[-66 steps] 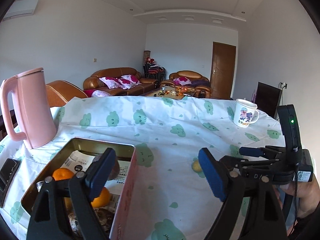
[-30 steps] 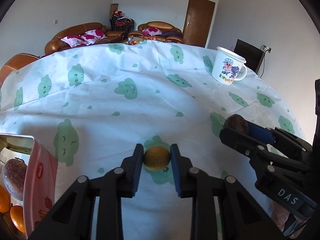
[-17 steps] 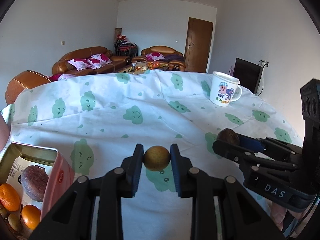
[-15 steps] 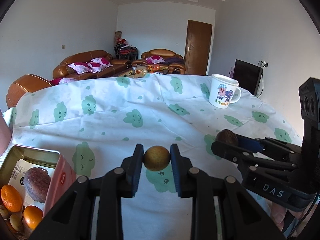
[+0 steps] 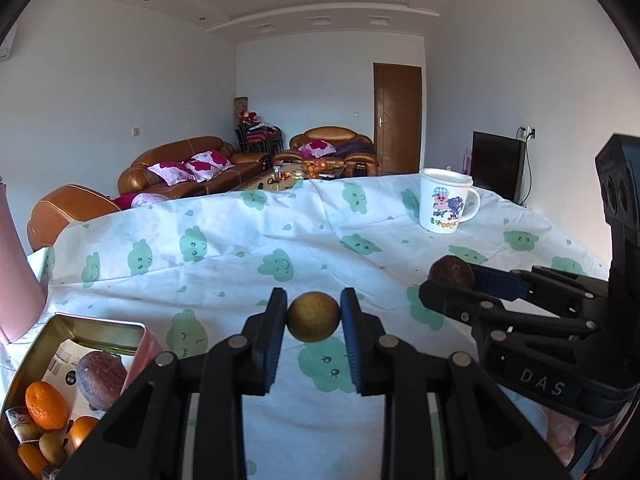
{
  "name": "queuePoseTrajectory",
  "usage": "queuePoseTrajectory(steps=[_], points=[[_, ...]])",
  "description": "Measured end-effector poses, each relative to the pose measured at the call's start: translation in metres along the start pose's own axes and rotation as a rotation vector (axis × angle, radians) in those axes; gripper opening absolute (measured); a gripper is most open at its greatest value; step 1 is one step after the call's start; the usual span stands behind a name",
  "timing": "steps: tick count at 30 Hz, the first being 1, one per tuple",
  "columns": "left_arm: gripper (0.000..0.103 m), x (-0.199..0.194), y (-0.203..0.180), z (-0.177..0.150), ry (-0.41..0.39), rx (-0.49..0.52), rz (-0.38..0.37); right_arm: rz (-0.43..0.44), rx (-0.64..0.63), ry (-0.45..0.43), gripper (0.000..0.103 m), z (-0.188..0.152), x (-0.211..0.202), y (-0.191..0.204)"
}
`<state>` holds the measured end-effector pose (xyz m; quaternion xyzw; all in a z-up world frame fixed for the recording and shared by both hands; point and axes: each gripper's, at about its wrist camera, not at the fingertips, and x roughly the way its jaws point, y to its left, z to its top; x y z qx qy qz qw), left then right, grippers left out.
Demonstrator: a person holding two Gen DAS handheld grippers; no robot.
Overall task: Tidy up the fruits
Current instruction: 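Hold the brown and yellow fruits lifted above the table with both grippers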
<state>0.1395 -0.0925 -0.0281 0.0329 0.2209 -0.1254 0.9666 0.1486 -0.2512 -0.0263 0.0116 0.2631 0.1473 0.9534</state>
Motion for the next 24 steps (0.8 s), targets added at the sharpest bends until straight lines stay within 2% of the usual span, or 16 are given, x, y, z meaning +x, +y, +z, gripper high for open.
queuePoseTrajectory(steps=[24], points=[[0.029, -0.022, 0.007, -0.005, -0.09, -0.043, 0.027, 0.008, -0.046, -0.123, 0.04, -0.003, -0.022, 0.007]])
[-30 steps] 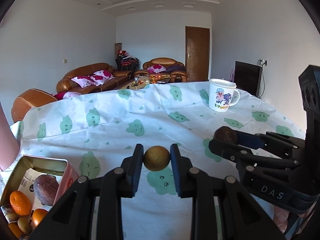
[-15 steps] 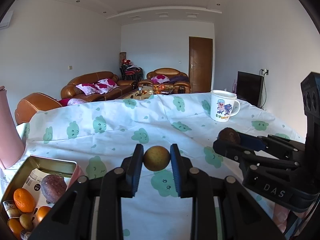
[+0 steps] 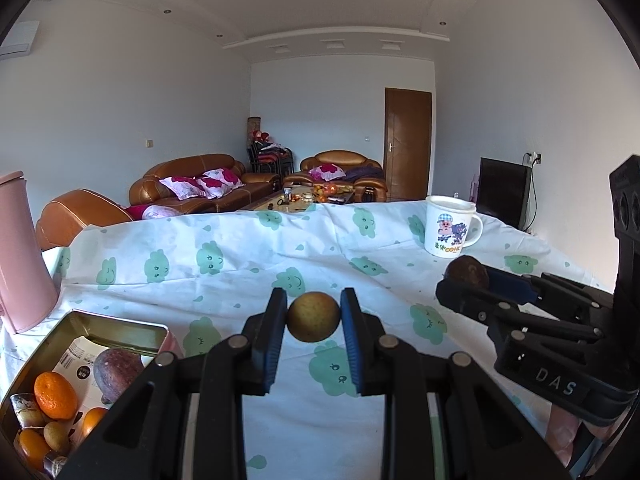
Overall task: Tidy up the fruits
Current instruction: 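Hold the brown and yellow fruits lifted above the table with both grippers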
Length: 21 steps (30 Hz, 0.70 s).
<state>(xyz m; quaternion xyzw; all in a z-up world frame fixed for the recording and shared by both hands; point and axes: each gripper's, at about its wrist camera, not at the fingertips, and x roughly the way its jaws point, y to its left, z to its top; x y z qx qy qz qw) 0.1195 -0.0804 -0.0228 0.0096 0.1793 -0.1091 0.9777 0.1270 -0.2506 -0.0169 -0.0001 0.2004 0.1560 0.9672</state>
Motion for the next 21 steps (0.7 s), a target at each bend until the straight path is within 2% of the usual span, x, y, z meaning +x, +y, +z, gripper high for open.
queuePoseTrajectory(steps=[21], points=[[0.029, -0.017, 0.0, -0.002, -0.065, 0.0, 0.042, 0.009, -0.036, -0.084, 0.04, -0.002, -0.017, 0.006]])
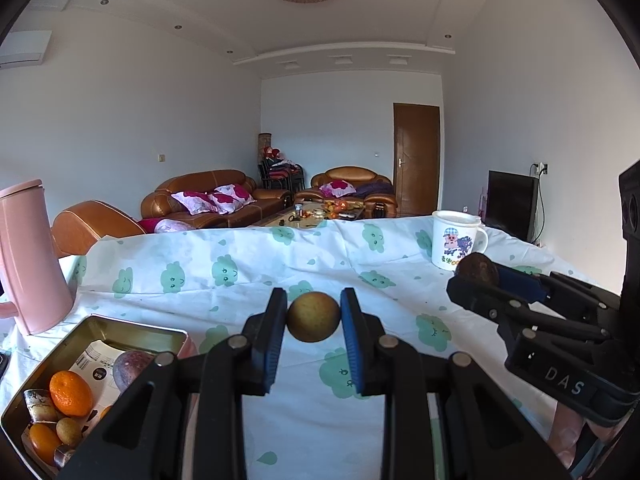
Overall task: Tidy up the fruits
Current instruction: 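Hold the brown and yellow fruits lifted above the table with both grippers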
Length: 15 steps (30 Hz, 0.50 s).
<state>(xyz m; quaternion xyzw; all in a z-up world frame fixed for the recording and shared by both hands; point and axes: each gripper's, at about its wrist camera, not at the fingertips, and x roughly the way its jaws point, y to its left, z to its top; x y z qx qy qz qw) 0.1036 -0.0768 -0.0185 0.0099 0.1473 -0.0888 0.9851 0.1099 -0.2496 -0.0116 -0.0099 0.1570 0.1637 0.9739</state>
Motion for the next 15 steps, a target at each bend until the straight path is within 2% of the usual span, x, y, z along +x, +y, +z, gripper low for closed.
queuePoseTrajectory(steps=[15], points=[[0.029, -0.0068, 0.005, -0.0019, 0.009, -0.011, 0.012, 0.001, -0.025, 0.0, 0.04, -0.0004, -0.0028, 0.007]])
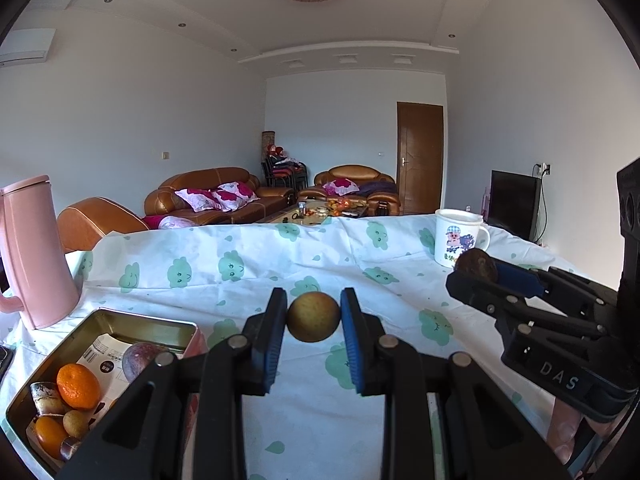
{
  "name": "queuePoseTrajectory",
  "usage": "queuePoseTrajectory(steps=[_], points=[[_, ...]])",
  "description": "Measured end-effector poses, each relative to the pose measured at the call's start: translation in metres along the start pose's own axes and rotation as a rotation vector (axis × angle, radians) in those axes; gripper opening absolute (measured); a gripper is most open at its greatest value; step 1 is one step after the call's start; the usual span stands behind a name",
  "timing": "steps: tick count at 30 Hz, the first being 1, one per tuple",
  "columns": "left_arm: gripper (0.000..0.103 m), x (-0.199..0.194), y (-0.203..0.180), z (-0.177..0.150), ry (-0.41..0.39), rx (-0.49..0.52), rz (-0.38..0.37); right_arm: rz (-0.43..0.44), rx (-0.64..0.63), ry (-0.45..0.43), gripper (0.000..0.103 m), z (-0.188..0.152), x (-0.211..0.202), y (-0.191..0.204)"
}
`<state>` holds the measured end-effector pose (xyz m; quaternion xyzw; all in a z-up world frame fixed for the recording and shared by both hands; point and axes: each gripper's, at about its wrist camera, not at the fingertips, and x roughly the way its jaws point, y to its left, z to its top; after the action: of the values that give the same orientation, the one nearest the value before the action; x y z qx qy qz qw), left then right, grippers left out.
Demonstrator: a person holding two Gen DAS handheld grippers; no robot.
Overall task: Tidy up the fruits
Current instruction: 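Hold the brown and yellow fruits lifted above the table with both grippers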
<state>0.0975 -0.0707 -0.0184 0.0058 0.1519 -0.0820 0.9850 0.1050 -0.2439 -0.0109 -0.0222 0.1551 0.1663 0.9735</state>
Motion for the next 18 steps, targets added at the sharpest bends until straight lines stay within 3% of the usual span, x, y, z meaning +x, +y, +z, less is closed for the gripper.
queuePoseTrajectory(steps=[18], points=[[0.029, -0.025, 0.036, -0.008, 0.008, -0.031, 0.056, 0.113, -0.017, 0.038, 0.04, 0.005, 0.014, 0.046]])
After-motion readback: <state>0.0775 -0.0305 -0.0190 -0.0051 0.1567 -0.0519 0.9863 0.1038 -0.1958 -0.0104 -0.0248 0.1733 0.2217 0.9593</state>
